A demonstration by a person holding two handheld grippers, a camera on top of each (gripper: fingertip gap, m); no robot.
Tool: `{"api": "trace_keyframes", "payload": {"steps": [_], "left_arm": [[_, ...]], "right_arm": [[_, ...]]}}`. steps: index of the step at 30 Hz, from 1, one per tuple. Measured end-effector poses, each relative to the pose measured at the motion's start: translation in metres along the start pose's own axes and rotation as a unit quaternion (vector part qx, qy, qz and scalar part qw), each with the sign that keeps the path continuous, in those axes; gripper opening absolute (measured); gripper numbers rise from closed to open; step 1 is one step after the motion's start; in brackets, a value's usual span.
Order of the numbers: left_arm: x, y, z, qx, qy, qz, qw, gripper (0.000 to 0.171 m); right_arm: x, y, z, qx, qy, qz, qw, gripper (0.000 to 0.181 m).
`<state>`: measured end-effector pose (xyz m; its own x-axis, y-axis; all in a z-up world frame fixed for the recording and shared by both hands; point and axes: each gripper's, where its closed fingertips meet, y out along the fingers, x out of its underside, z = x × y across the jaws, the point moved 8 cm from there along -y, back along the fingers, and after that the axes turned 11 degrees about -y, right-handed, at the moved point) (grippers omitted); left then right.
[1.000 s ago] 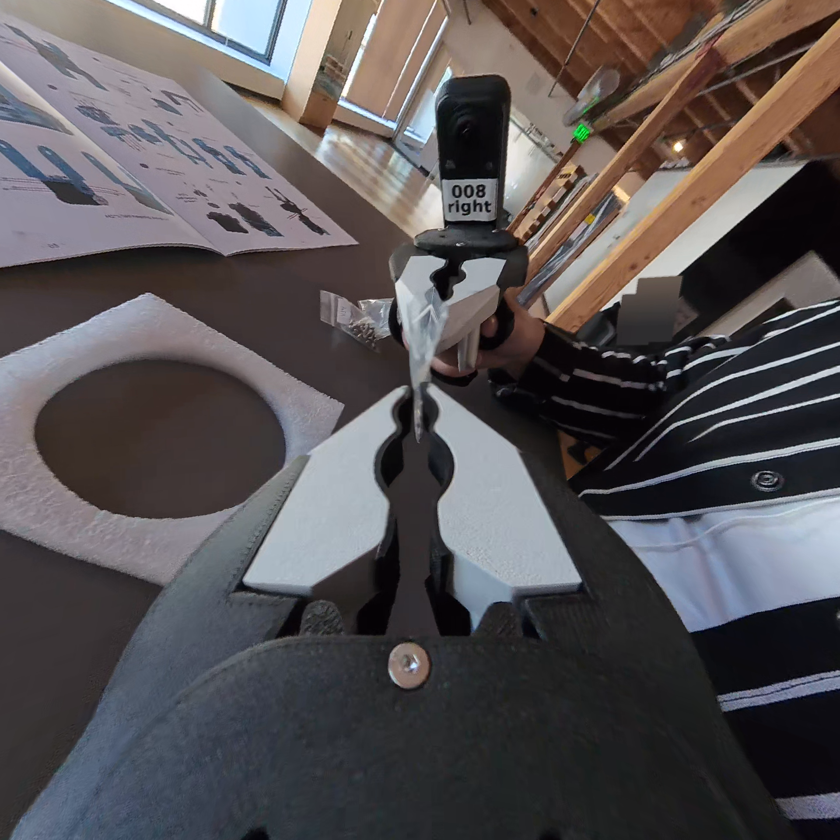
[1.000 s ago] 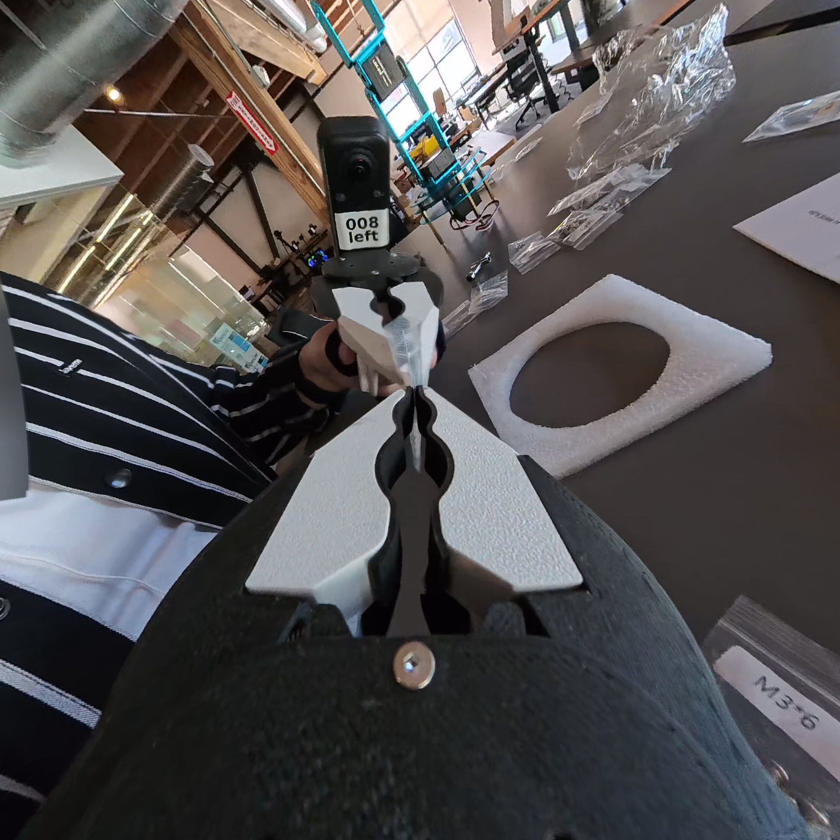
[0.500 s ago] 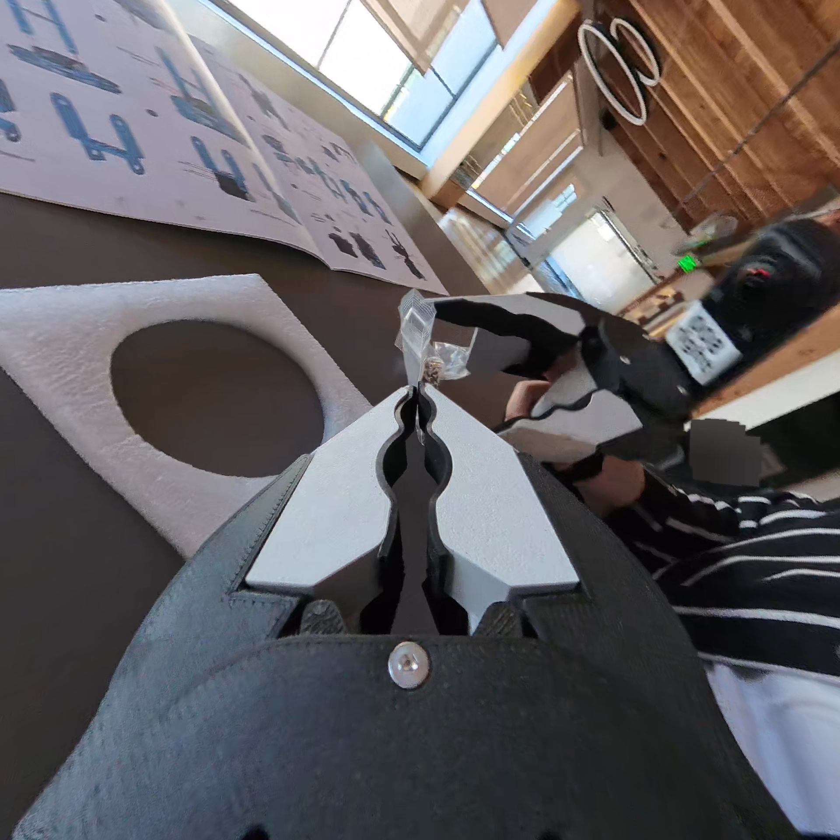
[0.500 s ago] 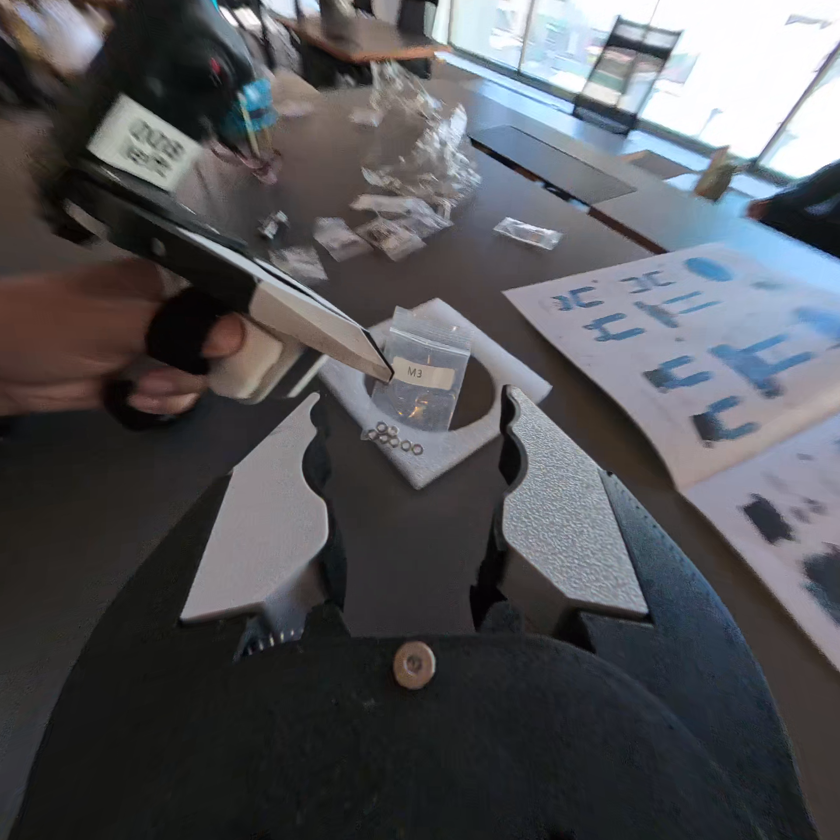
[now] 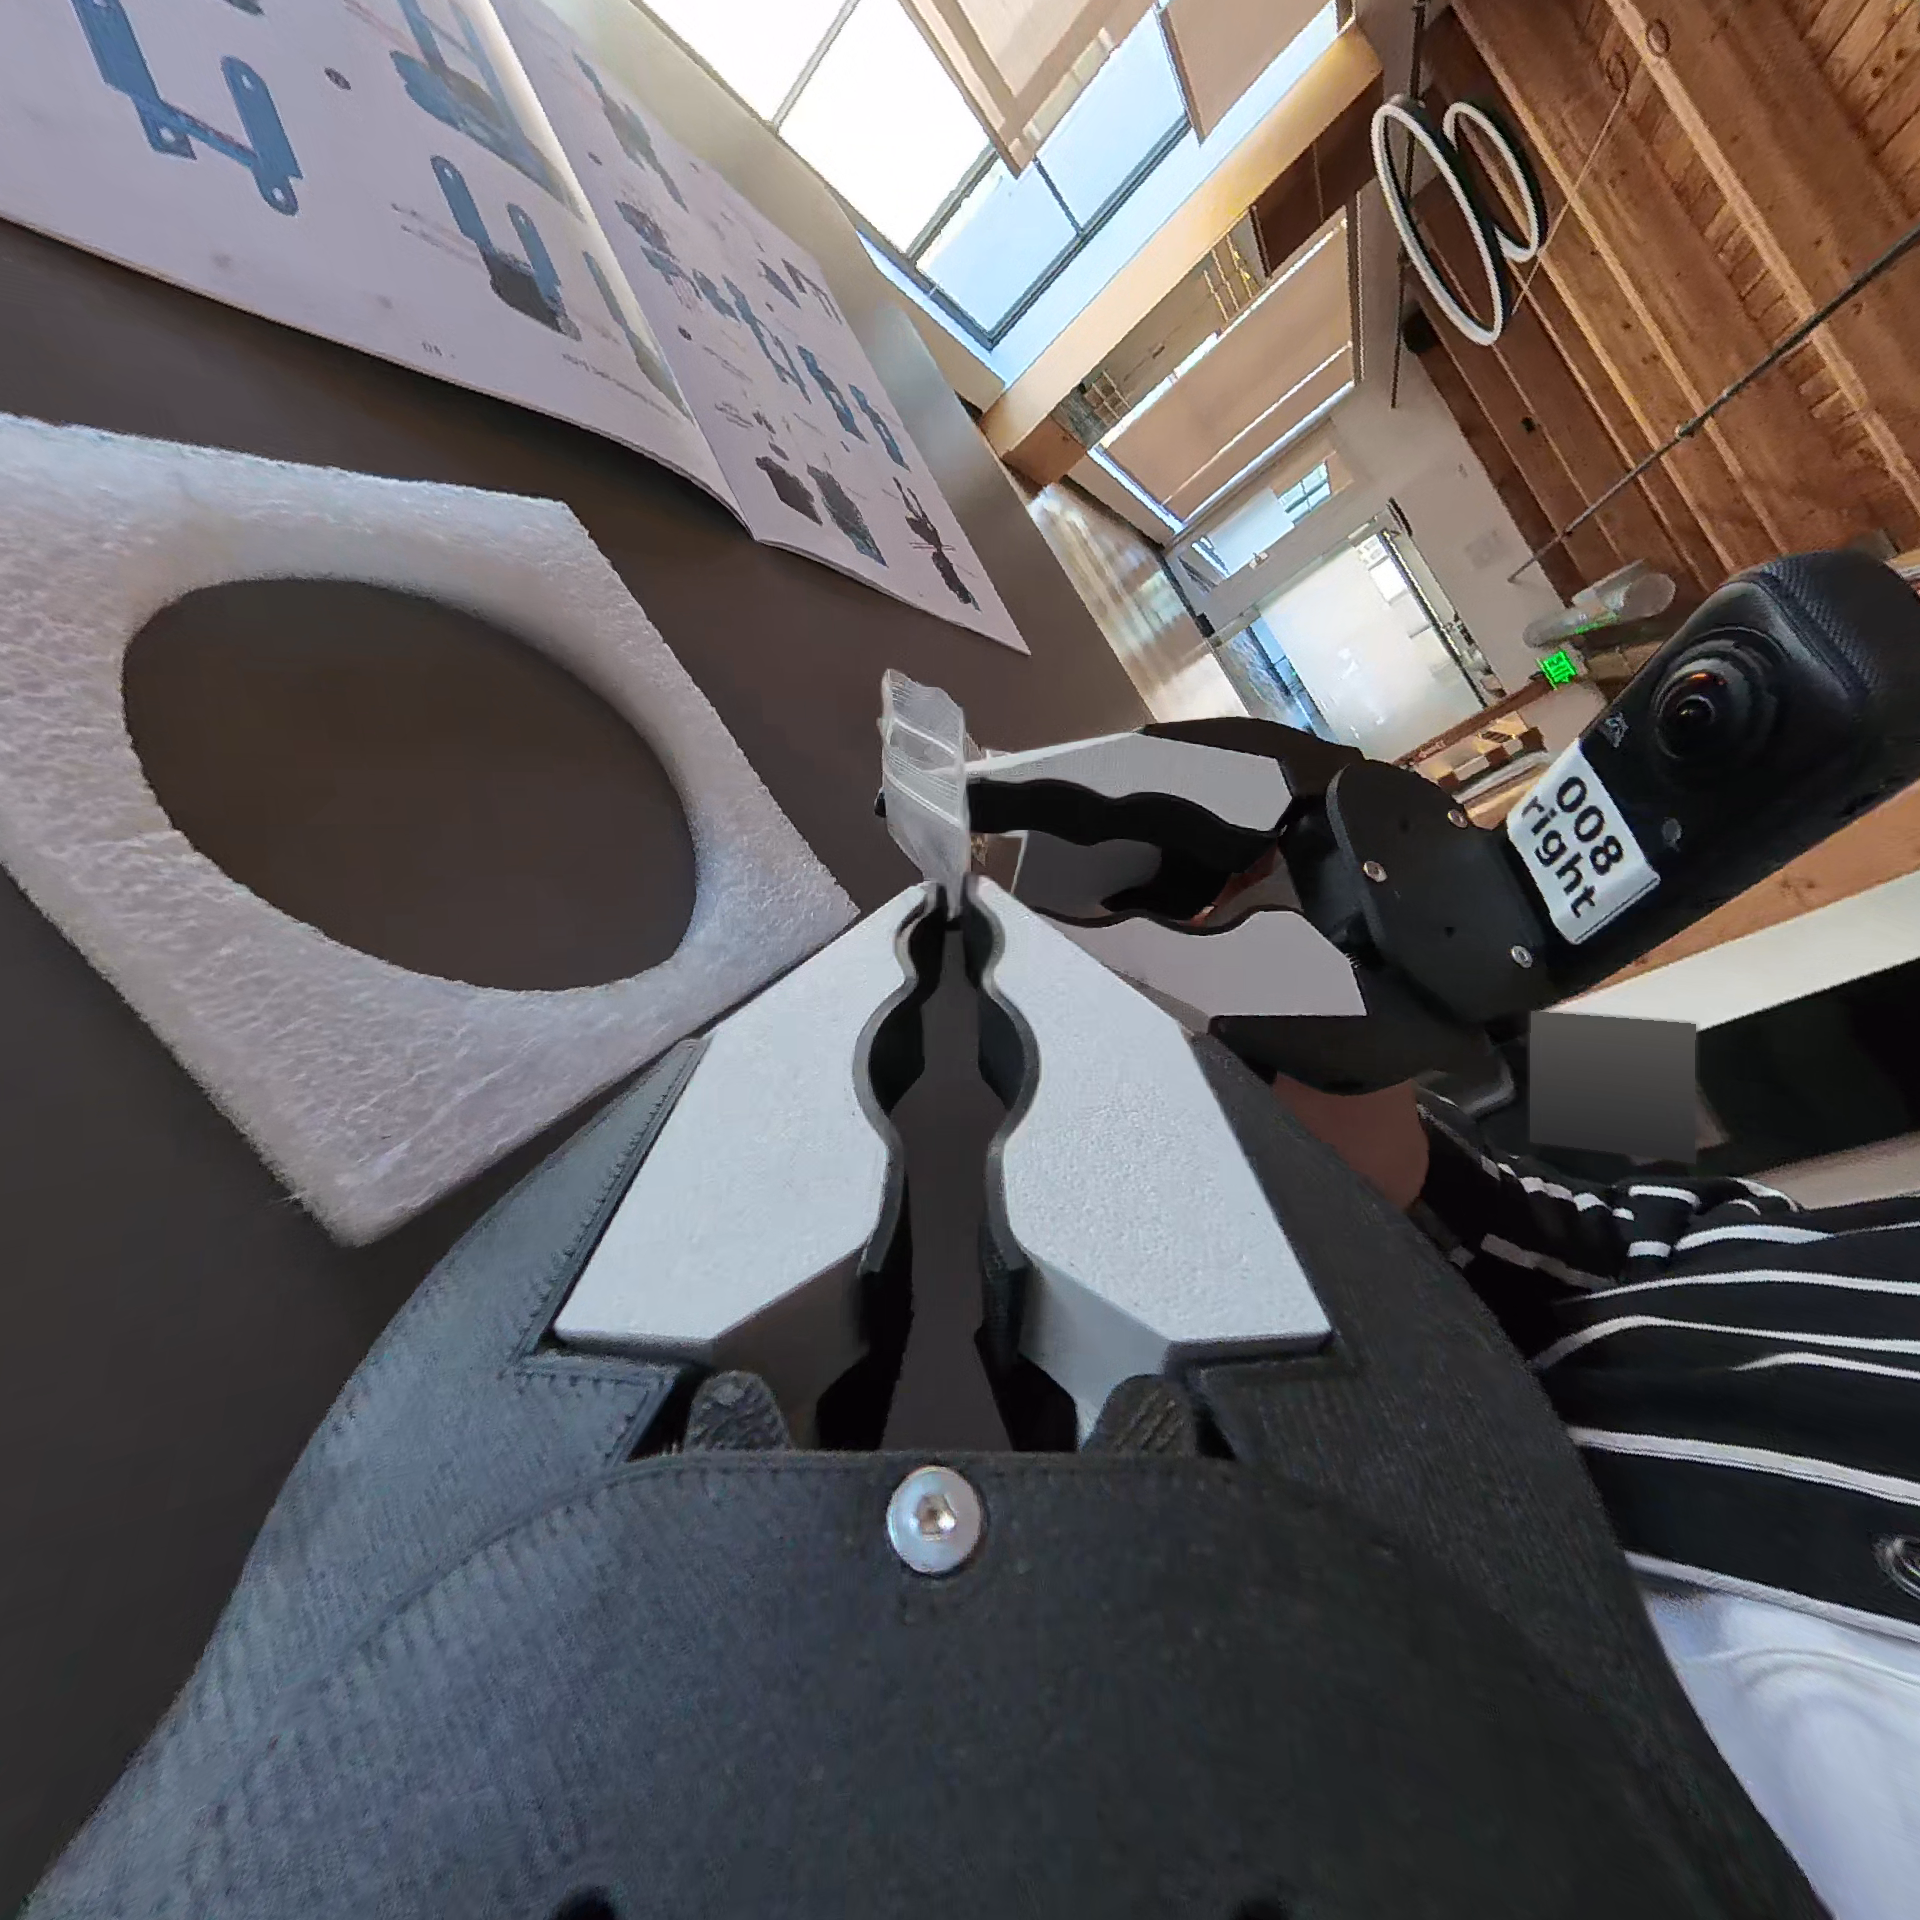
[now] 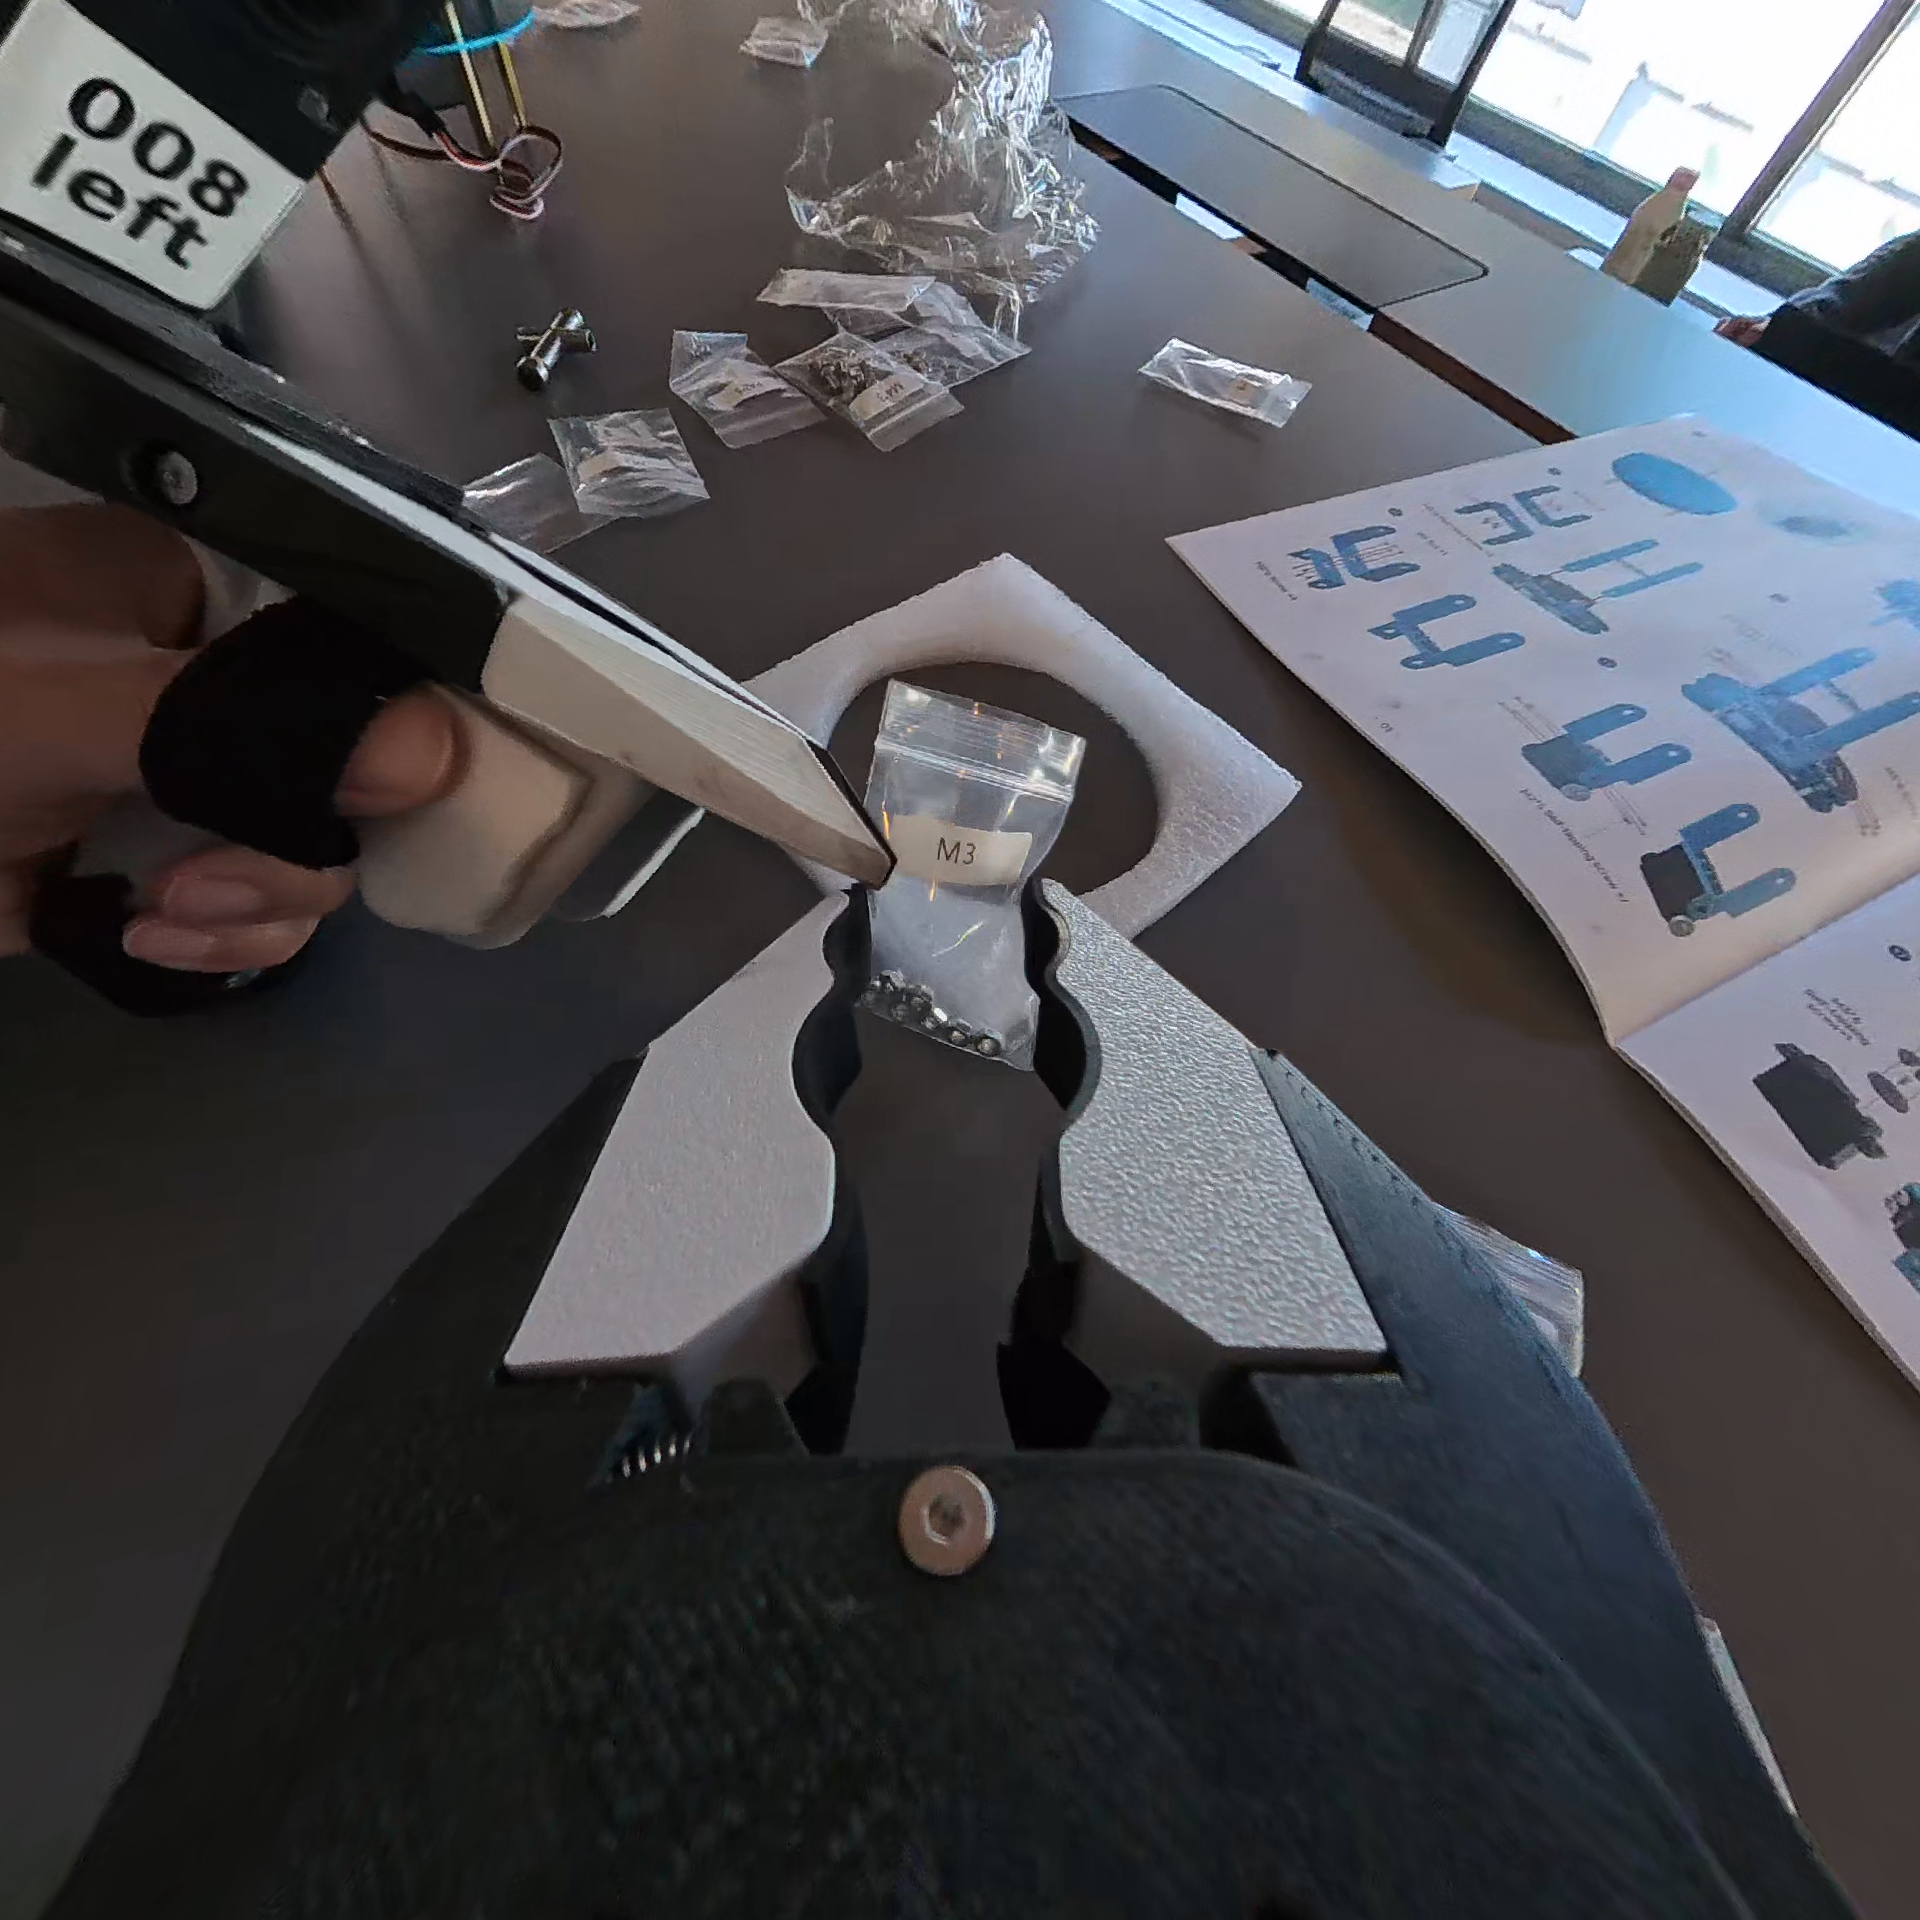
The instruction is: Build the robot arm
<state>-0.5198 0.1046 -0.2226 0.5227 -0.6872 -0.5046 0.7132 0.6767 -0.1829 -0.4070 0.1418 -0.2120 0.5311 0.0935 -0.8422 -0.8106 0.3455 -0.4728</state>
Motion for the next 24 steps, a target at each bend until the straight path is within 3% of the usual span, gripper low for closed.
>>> {"api": "trace_keyframes", "payload": {"steps": [3,5,15,24], "left_arm": [[-0.003,-0.004,-0.004,-0.019,-0.004,-0.010,1.000,0.025],[-0.008,-0.011,-0.005,-0.028,0.007,-0.010,1.000,0.027],[-0.035,-0.024,-0.015,0.006,-0.048,-0.061,0.997,0.016],[-0.033,-0.018,-0.016,0.007,-0.056,-0.135,0.989,0.021]], "right_arm": [[0.001,0.001,-0.001,0.002,-0.027,-0.006,1.000,0.027],[0.002,0.000,-0.001,0.007,-0.039,-0.011,0.999,0.027],[0.003,0.003,-0.010,-0.035,-0.080,0.006,0.996,0.028],[0.004,0.004,-0.015,-0.039,-0.110,0.006,0.993,0.028]]}}
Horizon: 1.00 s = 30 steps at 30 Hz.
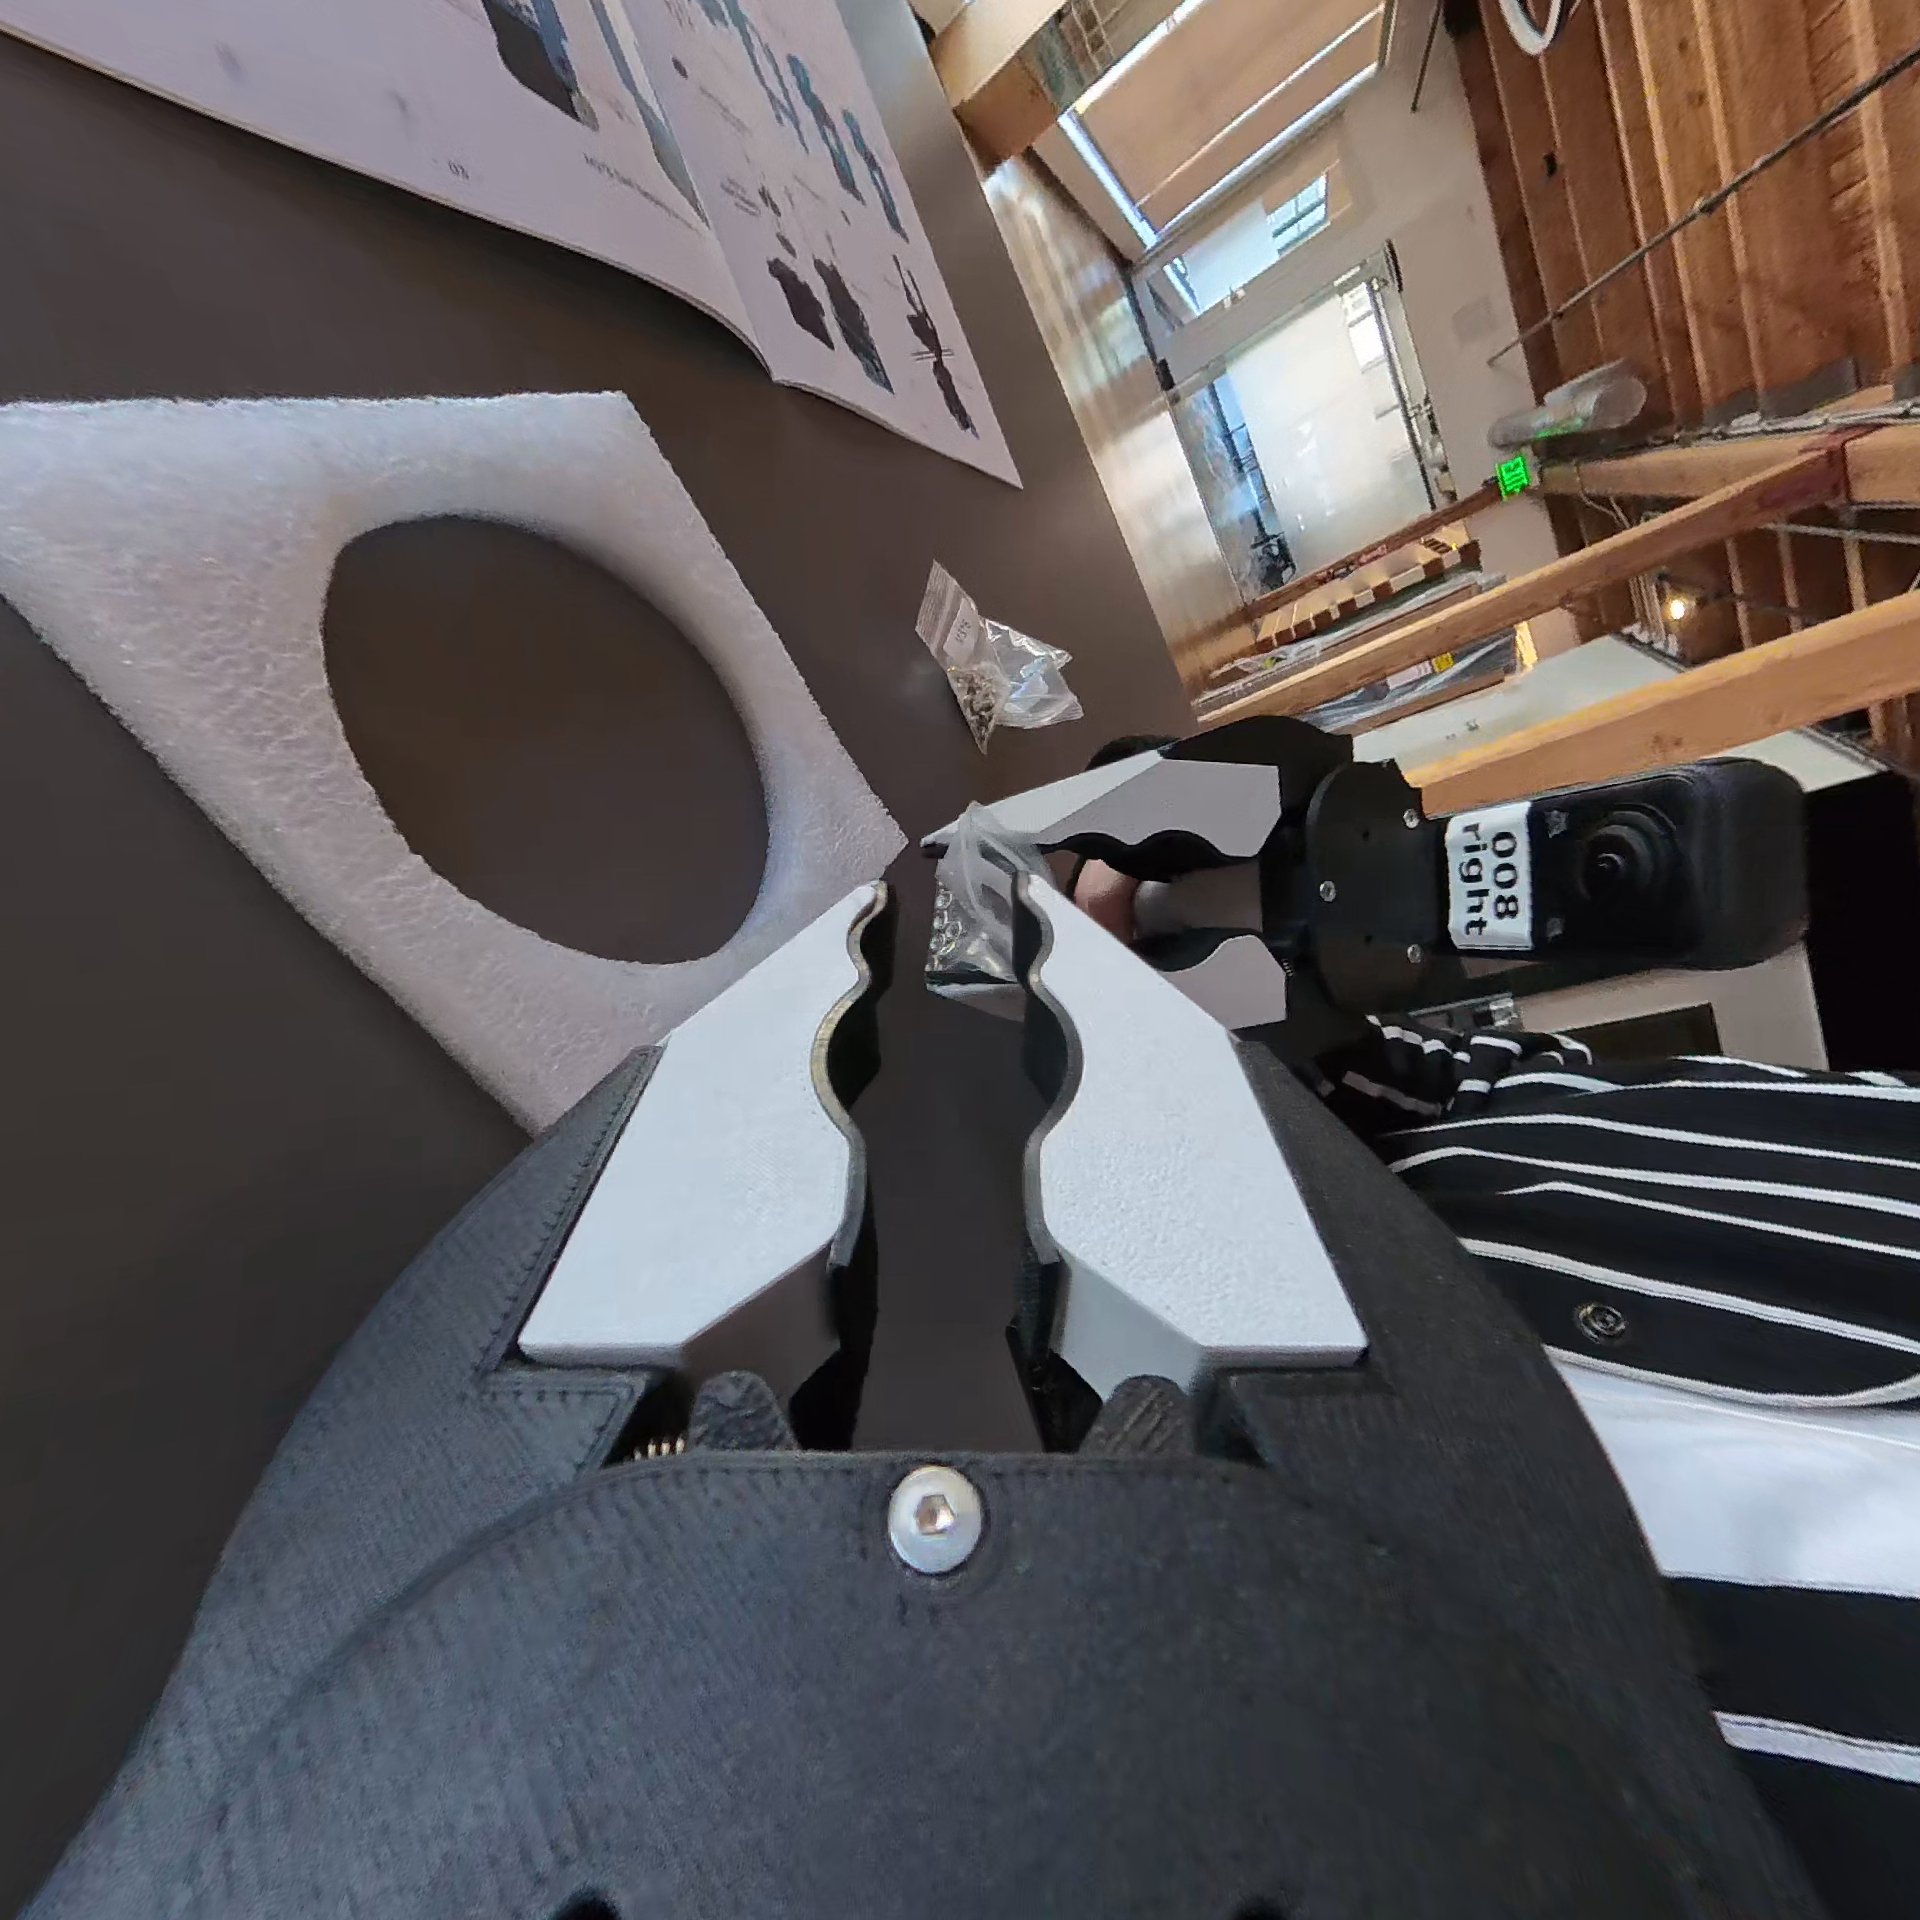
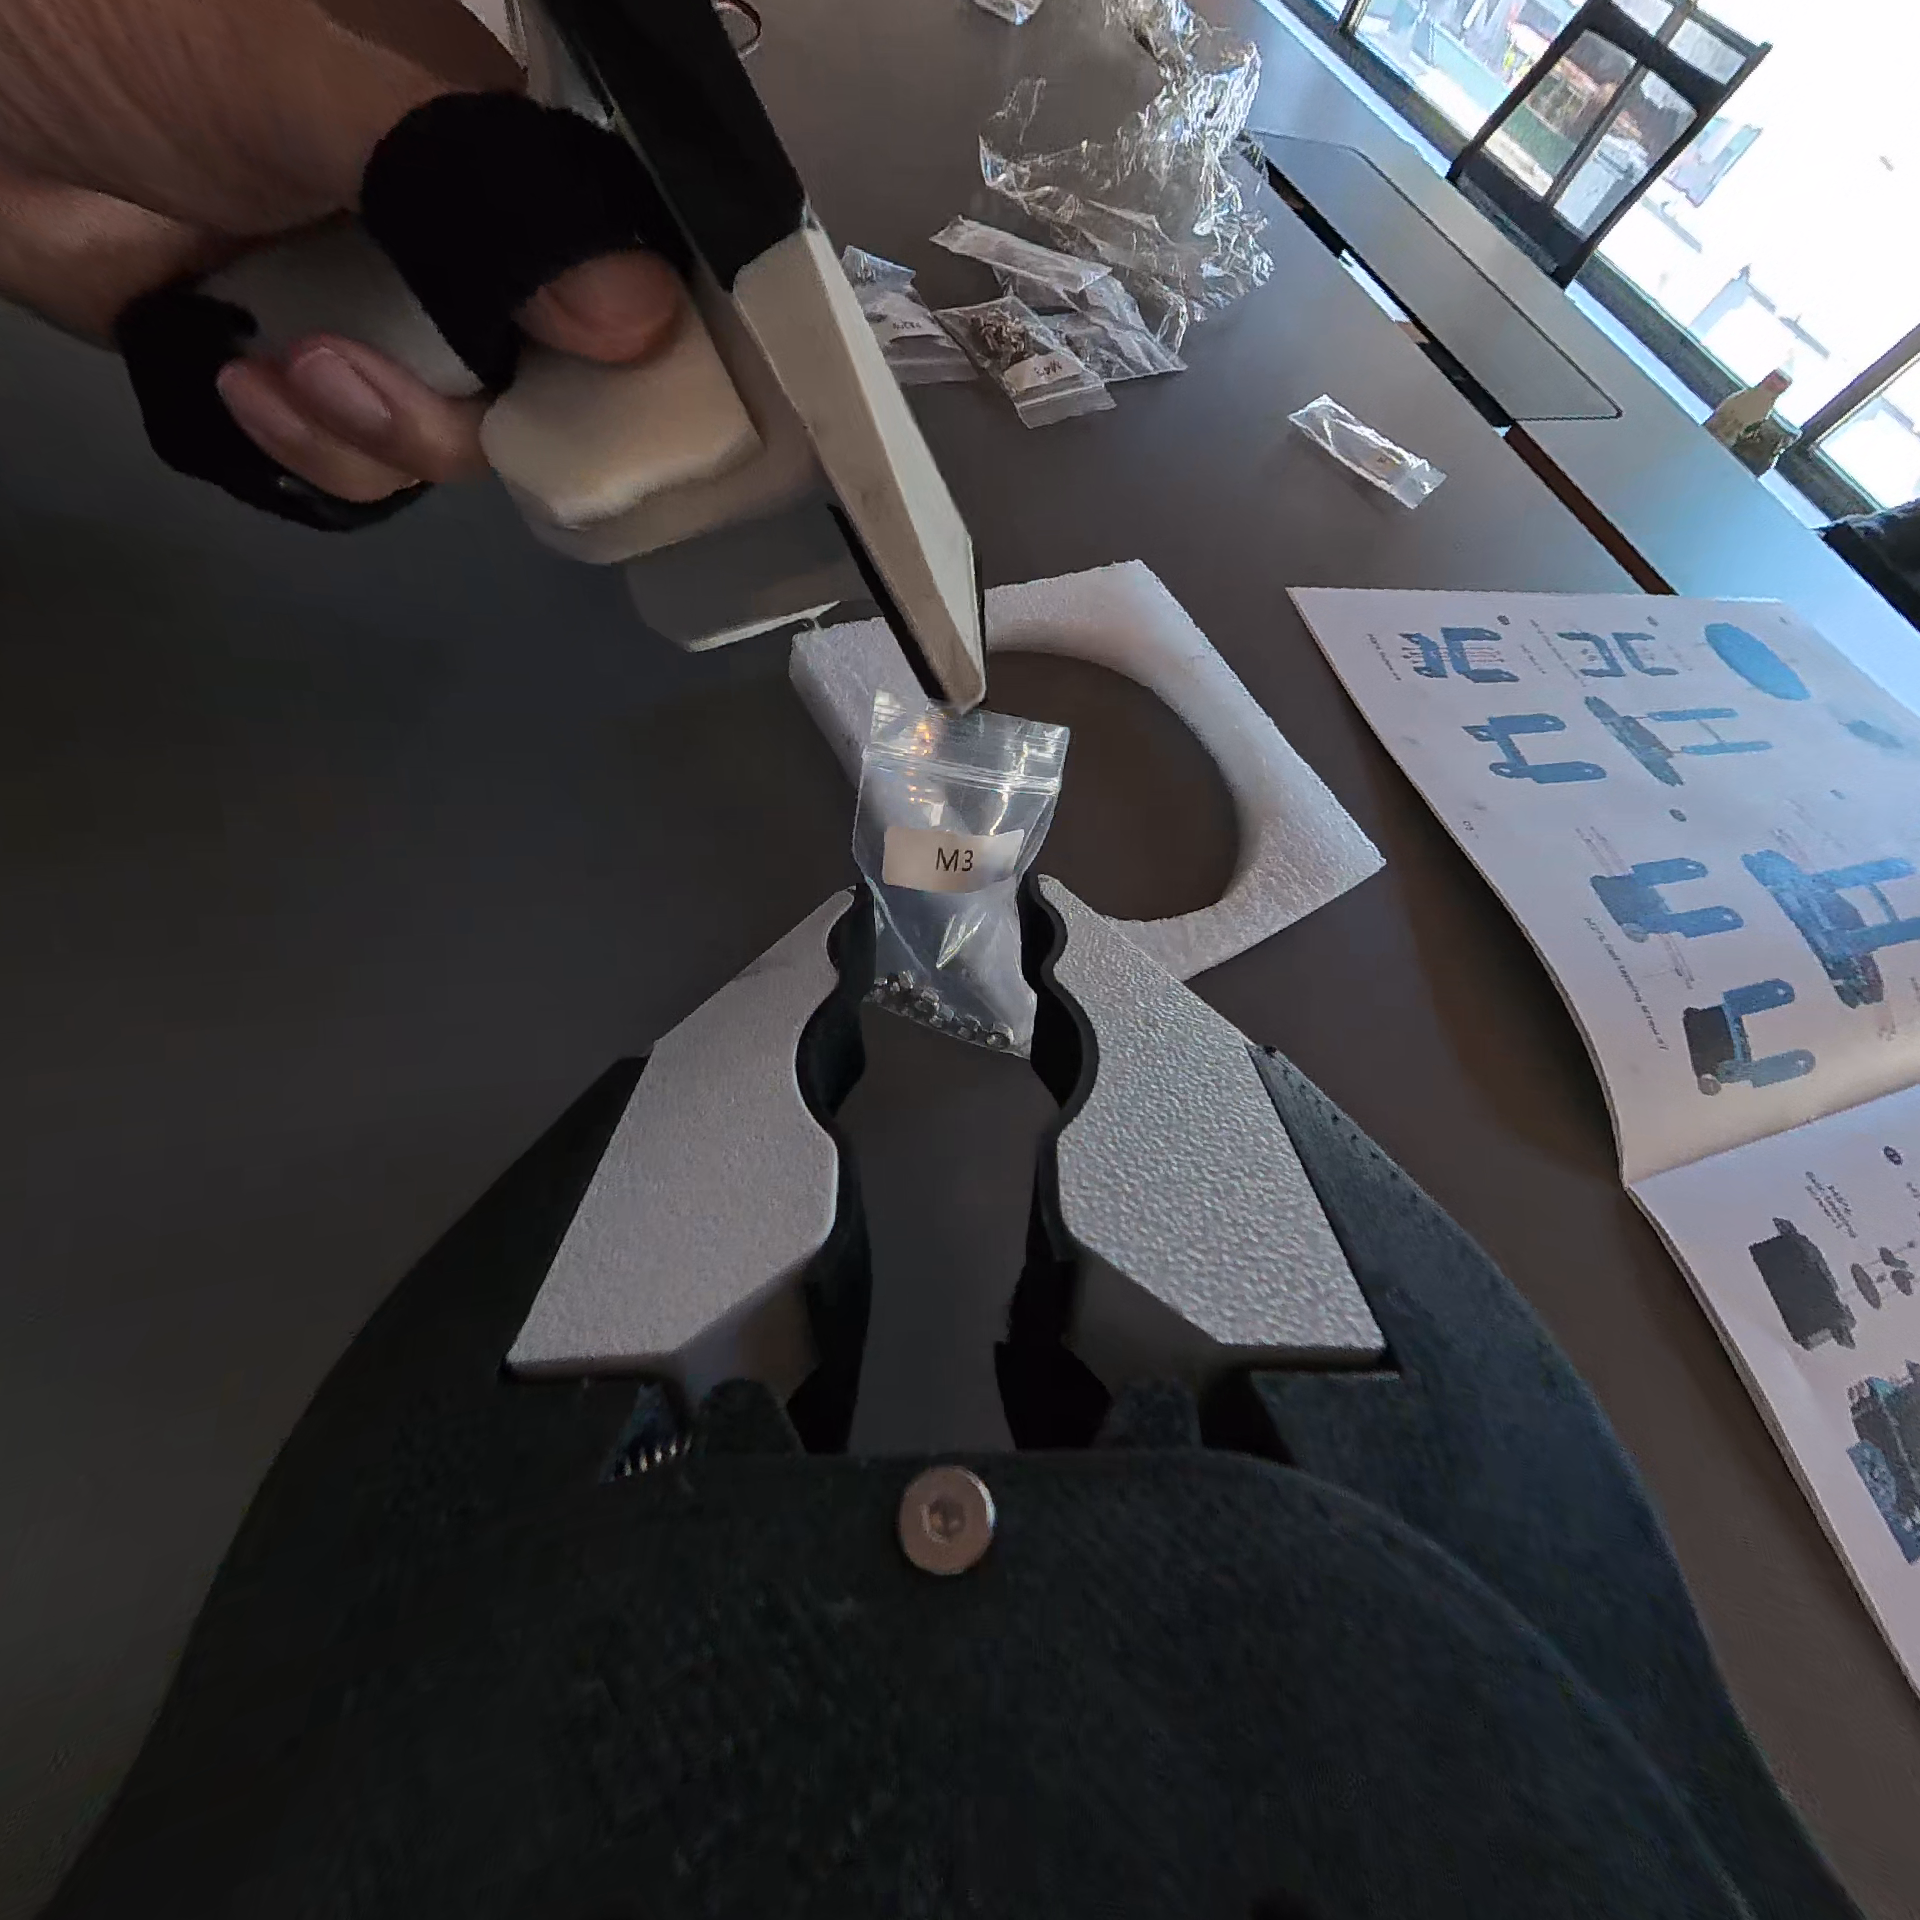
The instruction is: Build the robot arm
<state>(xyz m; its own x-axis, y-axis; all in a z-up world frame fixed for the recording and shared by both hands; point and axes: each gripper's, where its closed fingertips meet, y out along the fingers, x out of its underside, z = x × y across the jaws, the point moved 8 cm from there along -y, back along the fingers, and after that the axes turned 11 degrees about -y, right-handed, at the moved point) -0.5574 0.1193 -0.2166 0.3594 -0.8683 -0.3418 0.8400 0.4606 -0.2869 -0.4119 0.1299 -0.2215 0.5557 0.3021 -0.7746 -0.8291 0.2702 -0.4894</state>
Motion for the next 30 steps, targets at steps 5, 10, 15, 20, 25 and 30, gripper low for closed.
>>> {"api": "trace_keyframes", "payload": {"steps": [5,10,15,20,25,30], "left_arm": [[0.004,0.003,0.001,-0.003,0.014,-0.030,0.999,0.000],[0.006,0.005,-0.004,-0.022,0.018,-0.039,0.999,0.000],[0.007,0.004,-0.004,-0.014,0.010,-0.030,0.999,0.000],[0.009,0.004,-0.006,-0.008,-0.001,-0.024,1.000,0.000],[0.010,0.004,-0.011,-0.016,-0.005,-0.022,1.000,0.000],[0.010,0.002,-0.011,-0.013,-0.003,-0.021,1.000,0.000]], "right_arm": [[0.001,0.001,0.000,0.001,-0.010,0.008,1.000,0.031],[-0.003,0.001,0.001,-0.022,0.008,0.040,0.999,0.048],[-0.006,0.009,0.000,-0.044,0.029,0.034,0.998,0.053],[-0.008,0.012,-0.001,-0.020,0.013,0.019,1.000,0.040],[-0.009,0.011,-0.003,-0.015,0.002,0.017,1.000,0.029],[-0.008,0.010,0.000,-0.038,0.033,0.028,0.998,0.024]]}}
